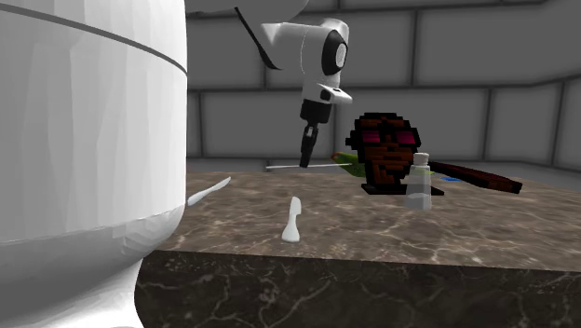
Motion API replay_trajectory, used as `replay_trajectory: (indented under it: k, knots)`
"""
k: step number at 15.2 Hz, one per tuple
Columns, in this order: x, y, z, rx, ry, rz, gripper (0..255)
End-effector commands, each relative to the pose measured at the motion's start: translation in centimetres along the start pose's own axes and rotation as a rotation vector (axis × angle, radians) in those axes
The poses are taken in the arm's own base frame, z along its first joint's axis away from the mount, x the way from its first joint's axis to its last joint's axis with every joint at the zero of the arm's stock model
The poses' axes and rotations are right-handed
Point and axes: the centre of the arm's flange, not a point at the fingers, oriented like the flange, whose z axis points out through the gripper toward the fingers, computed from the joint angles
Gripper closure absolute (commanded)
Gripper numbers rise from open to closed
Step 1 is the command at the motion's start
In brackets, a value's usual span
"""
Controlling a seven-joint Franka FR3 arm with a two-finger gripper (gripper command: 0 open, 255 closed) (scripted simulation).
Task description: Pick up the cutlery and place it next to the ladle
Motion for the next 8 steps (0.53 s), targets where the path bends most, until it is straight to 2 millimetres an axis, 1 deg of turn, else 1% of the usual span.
replay_trajectory:
  k: [1,8]
  knots:
    - [-0.2,-0.1,-1.0,0.0,0.0,0.0,255]
    - [-1.0,-0.6,-4.6,0.0,0.0,0.0,255]
